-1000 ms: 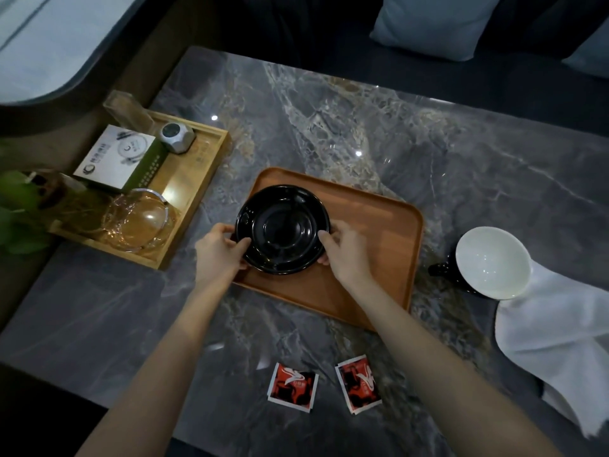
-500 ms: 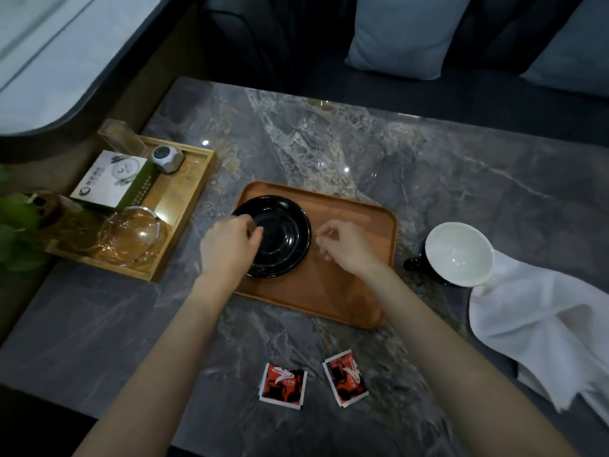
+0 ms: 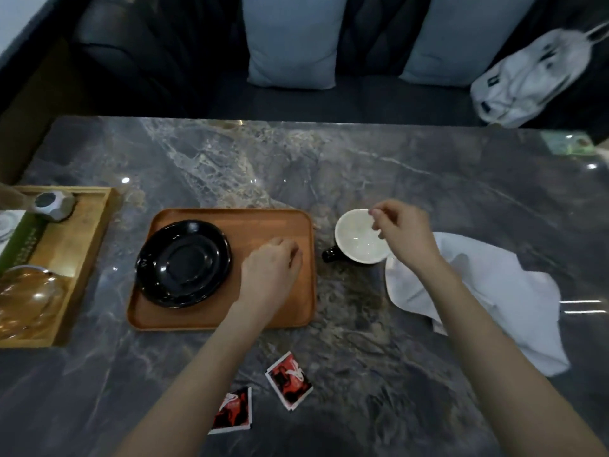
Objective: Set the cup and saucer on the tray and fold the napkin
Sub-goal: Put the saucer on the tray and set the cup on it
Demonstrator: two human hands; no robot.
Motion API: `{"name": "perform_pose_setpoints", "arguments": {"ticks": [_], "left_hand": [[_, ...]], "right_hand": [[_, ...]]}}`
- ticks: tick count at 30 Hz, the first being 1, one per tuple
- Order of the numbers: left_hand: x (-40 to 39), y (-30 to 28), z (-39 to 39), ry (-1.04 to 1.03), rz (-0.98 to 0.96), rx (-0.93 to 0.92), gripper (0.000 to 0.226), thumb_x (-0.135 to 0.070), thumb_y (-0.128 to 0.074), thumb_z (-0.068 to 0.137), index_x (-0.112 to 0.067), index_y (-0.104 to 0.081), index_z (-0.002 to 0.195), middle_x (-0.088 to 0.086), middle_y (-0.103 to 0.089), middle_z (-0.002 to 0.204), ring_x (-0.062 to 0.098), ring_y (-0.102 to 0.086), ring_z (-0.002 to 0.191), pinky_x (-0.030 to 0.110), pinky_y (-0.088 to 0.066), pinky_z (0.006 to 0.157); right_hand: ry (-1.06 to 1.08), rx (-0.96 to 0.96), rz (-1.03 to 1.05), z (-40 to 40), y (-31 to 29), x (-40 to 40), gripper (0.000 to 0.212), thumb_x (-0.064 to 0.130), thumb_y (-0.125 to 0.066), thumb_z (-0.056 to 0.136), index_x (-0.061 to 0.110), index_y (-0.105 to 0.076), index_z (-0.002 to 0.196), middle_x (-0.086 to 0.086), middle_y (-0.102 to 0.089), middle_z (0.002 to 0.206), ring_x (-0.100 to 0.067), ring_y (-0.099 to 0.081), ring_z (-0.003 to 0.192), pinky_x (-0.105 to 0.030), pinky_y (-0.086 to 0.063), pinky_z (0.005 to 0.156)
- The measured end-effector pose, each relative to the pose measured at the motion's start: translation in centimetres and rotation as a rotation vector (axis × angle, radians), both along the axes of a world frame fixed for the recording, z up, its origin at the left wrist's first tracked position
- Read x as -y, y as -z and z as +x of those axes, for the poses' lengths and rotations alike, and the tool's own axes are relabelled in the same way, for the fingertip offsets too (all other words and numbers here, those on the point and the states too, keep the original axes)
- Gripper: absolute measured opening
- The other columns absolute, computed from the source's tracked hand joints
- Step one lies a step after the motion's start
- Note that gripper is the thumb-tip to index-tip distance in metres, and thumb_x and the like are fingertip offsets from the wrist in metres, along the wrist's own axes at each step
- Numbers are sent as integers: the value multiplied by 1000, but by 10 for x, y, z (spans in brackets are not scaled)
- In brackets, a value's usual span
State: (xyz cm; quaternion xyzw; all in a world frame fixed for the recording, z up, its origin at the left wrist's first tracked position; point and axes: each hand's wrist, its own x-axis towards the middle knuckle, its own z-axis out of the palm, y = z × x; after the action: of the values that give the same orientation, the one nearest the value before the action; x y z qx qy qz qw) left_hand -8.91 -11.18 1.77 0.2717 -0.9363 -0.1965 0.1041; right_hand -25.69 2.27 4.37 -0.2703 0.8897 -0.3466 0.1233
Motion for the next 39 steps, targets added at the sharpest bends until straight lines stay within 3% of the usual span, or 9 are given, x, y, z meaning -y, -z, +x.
{"name": "perform_pose_setpoints", "arguments": {"ticks": [3,6,14,17,21,23,26,33,39], "left_hand": [[-6,12,-11,161,-164,32,11,-10,-69,74,-7,-60,67,11,-60,66,31,-59,57,29,-40,43],[-5,27,-21,259,-289,66,27,-24,-43,81,-9,-64,78,8,-63,74,29,-61,66,31,-47,52],[-13,54,-35,359,-377,172,44,-31,-35,86,-4,-63,108,11,-66,110,27,-61,103,36,-50,78],[-13,54,-36,344,-397,171,39,-29,-36,85,-6,-62,104,10,-67,105,27,-62,100,36,-50,77],[-13,59,-39,353,-370,156,24,-25,-39,86,-10,-55,92,7,-64,85,26,-60,80,35,-42,68],[-14,59,-39,379,-332,150,8,-18,-55,83,-12,-53,86,5,-61,74,24,-56,68,33,-42,58],[-14,50,-37,381,-227,169,26,-7,-77,66,-11,-58,82,4,-61,65,24,-57,61,30,-44,50],[3,15,-20,231,3,110,17,-19,-52,91,-6,-57,101,13,-63,94,31,-54,92,40,-42,69],[39,-23,13,156,27,129,22,-24,-52,91,-8,-57,104,12,-64,96,29,-57,93,36,-40,68]], "right_hand": [[12,-182,216,-12,4,-24,21,21,-46,93,9,-63,94,-13,-69,91,-32,-61,84,-37,-45,69],[-15,-261,368,-19,14,-36,25,23,-42,95,8,-60,104,-14,-66,106,-35,-59,94,-36,-42,70],[-93,-59,385,-20,42,-41,45,28,-32,99,11,-32,141,-11,-44,143,-30,-44,126,-40,-38,97],[-123,-14,329,-15,44,-37,44,26,-27,100,12,-28,143,-15,-48,138,-33,-49,120,-43,-42,96],[-107,108,229,-15,46,-32,33,15,-29,99,4,-43,127,-23,-63,103,-36,-58,94,-38,-43,80],[-72,151,214,-16,43,-31,28,13,-30,99,-1,-47,116,-25,-62,95,-36,-58,88,-38,-41,75],[-65,151,222,-15,36,-28,28,12,-31,98,-4,-50,111,-23,-62,100,-35,-57,87,-38,-42,76],[-127,133,195,-6,6,-9,29,9,-35,93,1,-57,111,-14,-63,89,-30,-60,81,-38,-47,76],[-266,45,150,12,-17,31,25,13,-38,93,0,-59,97,-21,-65,83,-32,-58,77,-33,-37,61]]}}
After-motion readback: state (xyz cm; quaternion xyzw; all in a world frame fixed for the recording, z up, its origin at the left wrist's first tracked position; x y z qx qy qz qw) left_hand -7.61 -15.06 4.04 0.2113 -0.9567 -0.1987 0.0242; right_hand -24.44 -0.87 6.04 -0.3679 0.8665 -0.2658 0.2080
